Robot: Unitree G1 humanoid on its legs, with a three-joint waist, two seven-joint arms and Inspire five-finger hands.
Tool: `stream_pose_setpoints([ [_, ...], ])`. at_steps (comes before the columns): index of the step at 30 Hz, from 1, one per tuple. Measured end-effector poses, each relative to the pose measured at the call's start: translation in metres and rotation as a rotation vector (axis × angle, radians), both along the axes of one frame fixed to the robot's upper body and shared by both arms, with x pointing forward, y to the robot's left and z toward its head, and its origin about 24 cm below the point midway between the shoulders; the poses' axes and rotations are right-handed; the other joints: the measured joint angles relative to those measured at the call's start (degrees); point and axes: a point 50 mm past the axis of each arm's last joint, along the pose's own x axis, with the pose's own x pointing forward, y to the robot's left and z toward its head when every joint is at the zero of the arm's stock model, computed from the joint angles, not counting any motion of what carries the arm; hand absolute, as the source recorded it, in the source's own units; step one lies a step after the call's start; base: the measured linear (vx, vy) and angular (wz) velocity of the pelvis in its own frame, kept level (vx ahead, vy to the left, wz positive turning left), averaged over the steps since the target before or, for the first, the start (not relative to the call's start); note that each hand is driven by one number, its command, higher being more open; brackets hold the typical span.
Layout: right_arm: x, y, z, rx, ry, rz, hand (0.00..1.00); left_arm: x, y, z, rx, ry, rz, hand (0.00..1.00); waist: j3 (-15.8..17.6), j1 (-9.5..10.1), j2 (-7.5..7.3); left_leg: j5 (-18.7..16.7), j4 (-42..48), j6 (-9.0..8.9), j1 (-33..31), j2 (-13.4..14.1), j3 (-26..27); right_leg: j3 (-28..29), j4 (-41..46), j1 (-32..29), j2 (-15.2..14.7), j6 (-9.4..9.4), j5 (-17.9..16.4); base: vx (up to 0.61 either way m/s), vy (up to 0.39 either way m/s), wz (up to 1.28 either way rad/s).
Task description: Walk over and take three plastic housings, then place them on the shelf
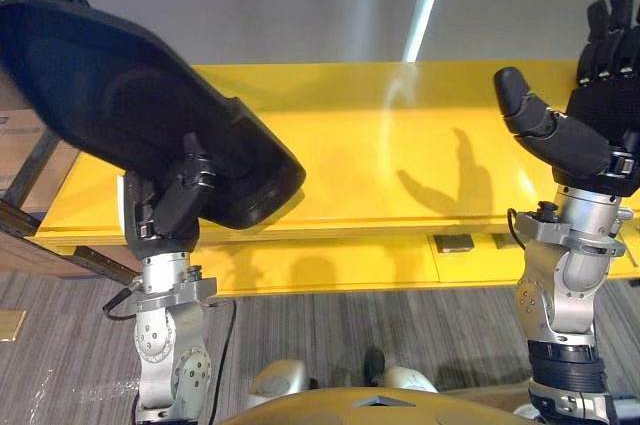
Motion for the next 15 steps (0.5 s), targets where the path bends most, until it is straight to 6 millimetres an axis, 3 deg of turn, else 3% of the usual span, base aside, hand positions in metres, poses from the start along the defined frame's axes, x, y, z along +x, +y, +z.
stream_pose_setpoints([
  [1,0.000,0.000,-0.004,0.021,0.018,-0.016,1.00,0.003,-0.004,0.001,0.005,-0.008,-0.028,0.00,0.05,-0.31,0.08,1.52,-7.92,-1.27,-0.12,1.68,0.65,-0.64,-0.01,0.61,-1.61,0.20,-0.12,0.05,0.193,0.17],
  [2,-0.002,-0.002,-0.008,0.032,0.035,-0.032,1.00,0.006,-0.009,0.004,0.012,-0.021,-0.057,0.00,0.09,-1.10,1.26,8.60,-15.73,-2.53,0.40,3.79,1.91,-1.28,0.24,1.31,-2.35,1.69,-0.80,0.07,0.251,0.17],
  [3,-0.003,-0.002,-0.011,0.033,0.047,-0.045,1.00,0.007,-0.012,0.005,0.023,-0.028,-0.069,0.00,0.32,-1.36,1.22,10.91,-16.06,-2.01,1.12,3.75,3.63,-1.11,0.48,1.90,-2.89,3.51,-1.79,0.05,0.284,0.02],
  [7,-0.008,-0.001,-0.026,0.056,0.123,-0.113,1.00,0.015,-0.022,0.009,0.084,-0.017,-0.165,0.00,0.85,-2.35,-0.11,11.93,-19.88,0.78,3.16,-1.79,5.77,-0.84,1.06,1.40,-8.39,4.47,-1.81,0.00,0.214,-0.02],
  [9,-0.012,-0.002,-0.032,0.086,0.148,-0.131,1.00,0.015,-0.027,0.010,0.117,-0.004,-0.227,0.00,0.93,-2.95,-0.62,12.16,-21.69,1.10,3.99,-2.98,6.40,-0.80,0.99,1.23,-9.47,4.55,-1.75,0.00,0.121,-0.08],
  [11,-0.019,-0.003,-0.038,0.119,0.179,-0.152,1.00,0.015,-0.035,0.011,0.157,0.002,-0.311,0.00,0.87,-3.10,-0.81,12.15,-22.55,1.12,4.71,-3.15,7.42,-0.79,0.92,1.15,-9.68,4.66,-1.67,0.04,0.051,-0.15],
  [15,-0.024,-0.007,-0.047,0.127,0.252,-0.181,1.00,0.019,-0.066,0.017,0.233,0.003,-0.534,0.00,0.54,-5.31,-1.22,11.99,-22.62,0.99,4.71,-2.08,9.23,-0.15,-0.06,0.48,-8.82,5.59,-1.03,0.05,-0.023,-0.21],
])
